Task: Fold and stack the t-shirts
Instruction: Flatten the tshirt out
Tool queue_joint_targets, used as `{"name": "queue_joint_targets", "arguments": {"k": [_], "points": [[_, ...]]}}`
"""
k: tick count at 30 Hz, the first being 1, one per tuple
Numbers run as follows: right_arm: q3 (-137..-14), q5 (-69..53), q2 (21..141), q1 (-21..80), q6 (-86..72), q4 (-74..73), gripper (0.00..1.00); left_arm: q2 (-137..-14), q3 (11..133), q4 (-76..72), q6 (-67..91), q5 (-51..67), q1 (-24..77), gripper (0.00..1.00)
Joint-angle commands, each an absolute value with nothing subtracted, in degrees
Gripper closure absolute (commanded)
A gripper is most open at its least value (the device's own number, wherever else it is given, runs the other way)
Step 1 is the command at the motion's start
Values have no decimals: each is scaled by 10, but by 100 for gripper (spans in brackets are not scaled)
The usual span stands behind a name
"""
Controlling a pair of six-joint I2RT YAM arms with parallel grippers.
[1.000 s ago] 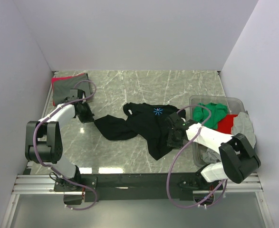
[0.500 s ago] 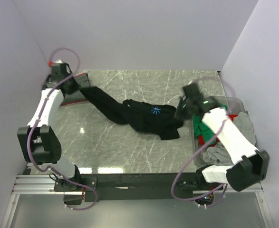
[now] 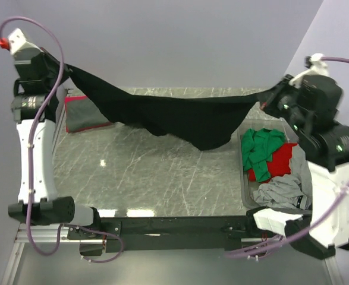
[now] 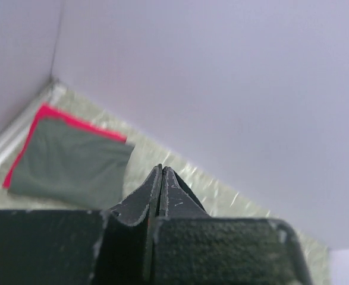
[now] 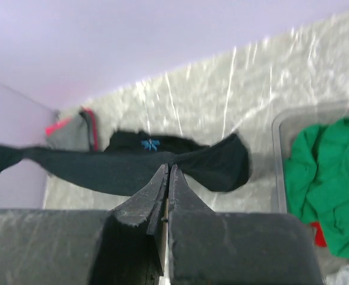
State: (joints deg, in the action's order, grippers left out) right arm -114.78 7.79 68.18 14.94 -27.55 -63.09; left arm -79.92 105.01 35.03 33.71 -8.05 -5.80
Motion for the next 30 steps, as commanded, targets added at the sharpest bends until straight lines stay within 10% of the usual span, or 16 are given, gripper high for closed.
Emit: {"name": "queue_joint_targets", "arguments": {"k": [1, 12, 30], "points": [[-1150, 130, 615, 146, -247, -556, 100, -749, 1108, 335, 332, -129, -62, 100], [-1147, 187, 590, 146, -188, -420, 100, -690, 1137, 200, 354, -72, -60, 100], [-1236, 91, 832, 110, -171, -365, 100, -945, 1339, 27, 449, 102, -60, 100]]}}
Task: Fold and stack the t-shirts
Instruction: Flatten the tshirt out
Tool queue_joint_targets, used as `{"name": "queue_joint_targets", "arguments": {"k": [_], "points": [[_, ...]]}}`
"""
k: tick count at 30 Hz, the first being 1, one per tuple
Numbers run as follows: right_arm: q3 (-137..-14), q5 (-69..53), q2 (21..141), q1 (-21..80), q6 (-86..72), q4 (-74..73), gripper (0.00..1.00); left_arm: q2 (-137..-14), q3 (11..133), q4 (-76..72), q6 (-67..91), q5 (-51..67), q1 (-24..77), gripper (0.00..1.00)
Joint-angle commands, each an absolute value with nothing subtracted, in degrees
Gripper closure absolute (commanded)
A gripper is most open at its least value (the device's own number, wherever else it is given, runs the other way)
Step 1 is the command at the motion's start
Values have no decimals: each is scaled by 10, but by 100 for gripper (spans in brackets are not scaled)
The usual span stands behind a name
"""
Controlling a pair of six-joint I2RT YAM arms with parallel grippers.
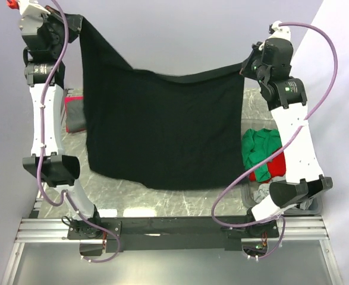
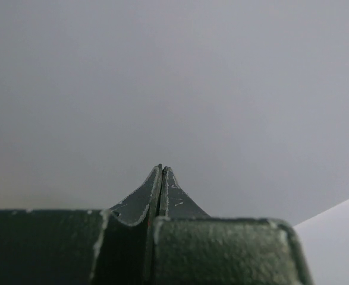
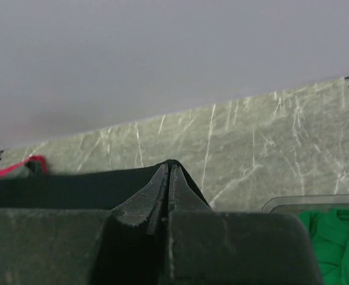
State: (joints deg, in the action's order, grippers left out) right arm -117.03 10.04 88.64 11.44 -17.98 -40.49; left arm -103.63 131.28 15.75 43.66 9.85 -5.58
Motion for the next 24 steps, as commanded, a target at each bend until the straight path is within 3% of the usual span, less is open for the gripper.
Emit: {"name": "queue_joint_targets", "arguments": {"k": [1, 12, 17, 24], "points": [[-1233, 91, 826, 110, -171, -361, 100, -930, 1321, 8, 450, 94, -61, 100], [-1062, 47, 664, 147, -157, -259, 100, -724, 1206, -105, 352, 16, -61, 100], [-1052, 102, 618, 226, -129, -282, 100, -669, 1217, -96, 307, 13, -62, 100], [-1089, 122, 587, 246, -141, -310, 100, -635, 1240, -94, 270, 14, -62, 100]]}}
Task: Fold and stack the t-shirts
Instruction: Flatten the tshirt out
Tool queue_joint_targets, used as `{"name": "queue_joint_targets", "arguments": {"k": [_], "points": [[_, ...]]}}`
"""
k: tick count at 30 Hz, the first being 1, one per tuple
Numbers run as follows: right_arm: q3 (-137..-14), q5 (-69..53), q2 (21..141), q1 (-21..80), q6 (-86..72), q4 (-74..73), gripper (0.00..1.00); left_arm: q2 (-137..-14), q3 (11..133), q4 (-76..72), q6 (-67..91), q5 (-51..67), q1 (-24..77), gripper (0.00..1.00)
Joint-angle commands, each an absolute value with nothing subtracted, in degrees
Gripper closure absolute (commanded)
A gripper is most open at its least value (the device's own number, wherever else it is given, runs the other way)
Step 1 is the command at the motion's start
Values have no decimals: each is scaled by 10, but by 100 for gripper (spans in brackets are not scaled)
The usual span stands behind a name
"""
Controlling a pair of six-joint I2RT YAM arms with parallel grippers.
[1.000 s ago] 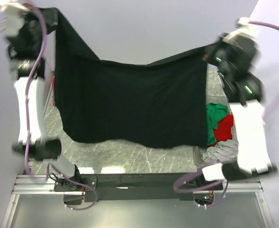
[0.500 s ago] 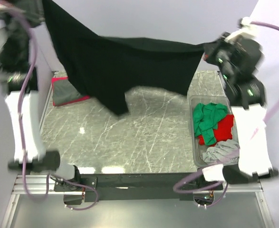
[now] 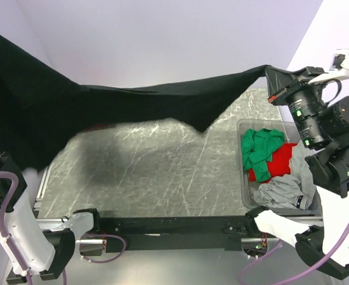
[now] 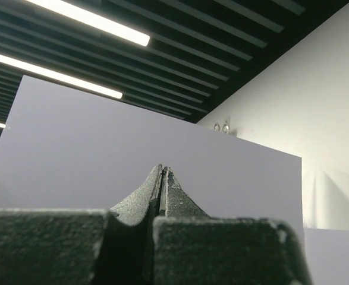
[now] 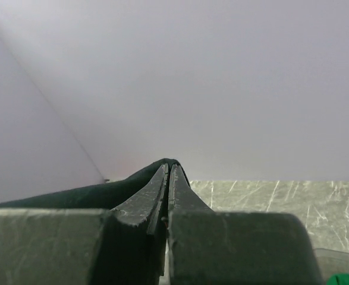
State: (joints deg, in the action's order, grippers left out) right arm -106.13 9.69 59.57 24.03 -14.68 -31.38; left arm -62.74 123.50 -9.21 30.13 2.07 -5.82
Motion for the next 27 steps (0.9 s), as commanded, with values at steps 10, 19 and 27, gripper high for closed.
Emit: {"name": "queue_joint_targets", "arguments": {"k": [10, 19, 27], "points": [[-1025, 138, 613, 245, -170, -301, 100, -727, 1258, -95, 297, 55, -61, 100], [-904, 48, 800, 120, -200, -168, 100, -999, 1139, -19, 357, 139, -41, 100], [-1189, -3, 1177, 68, -216, -319, 49, -1100, 1107, 55, 342, 132, -7, 22]]}}
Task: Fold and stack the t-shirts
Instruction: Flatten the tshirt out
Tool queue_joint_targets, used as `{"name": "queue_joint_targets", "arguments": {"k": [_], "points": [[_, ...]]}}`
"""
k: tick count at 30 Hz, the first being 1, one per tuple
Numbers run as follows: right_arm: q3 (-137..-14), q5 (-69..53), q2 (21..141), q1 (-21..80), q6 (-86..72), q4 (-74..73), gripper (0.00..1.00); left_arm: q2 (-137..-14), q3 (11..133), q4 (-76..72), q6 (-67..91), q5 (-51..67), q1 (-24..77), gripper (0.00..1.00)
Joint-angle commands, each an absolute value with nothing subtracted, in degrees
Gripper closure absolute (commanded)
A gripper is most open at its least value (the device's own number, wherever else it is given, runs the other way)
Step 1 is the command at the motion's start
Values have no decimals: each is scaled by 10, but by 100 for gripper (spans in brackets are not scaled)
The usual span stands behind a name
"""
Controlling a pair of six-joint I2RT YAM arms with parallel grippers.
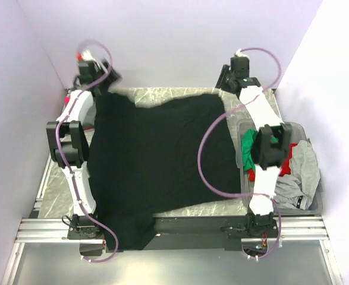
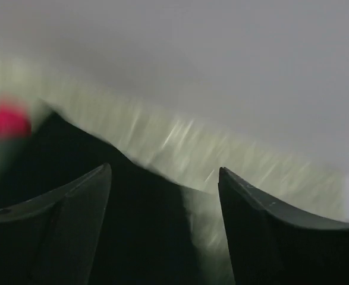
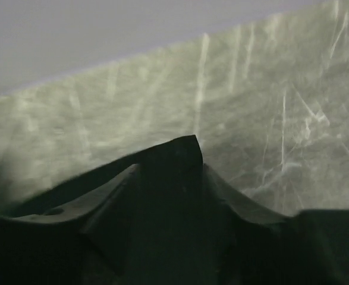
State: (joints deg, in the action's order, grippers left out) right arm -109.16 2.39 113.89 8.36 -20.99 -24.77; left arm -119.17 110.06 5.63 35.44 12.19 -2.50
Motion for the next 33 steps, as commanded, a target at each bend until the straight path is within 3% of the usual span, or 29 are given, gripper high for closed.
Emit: {"name": "queue_joint_targets", "arguments": {"k": [1, 3, 9, 18, 28, 33], "points": [[-1218, -13, 1193, 69, -209, -330, 45, -1083, 1090, 63, 338, 131, -4, 20], [-1207, -25, 1195, 69, -196, -328, 33, -1064, 1078, 97, 329, 129, -4, 17], [-1087, -49, 1111, 83, -180, -286, 22, -964, 976, 198, 304, 113, -4, 15], [-946, -67, 1018, 189, -184, -312, 21, -823, 706, 309, 357, 97, -5, 12], [-721, -124, 952, 250, -256, -272, 22, -812, 580, 372, 382, 119, -5, 14], [-668, -137, 955, 250, -264, -261, 23, -851, 556, 373, 370, 113, -6, 14]]}}
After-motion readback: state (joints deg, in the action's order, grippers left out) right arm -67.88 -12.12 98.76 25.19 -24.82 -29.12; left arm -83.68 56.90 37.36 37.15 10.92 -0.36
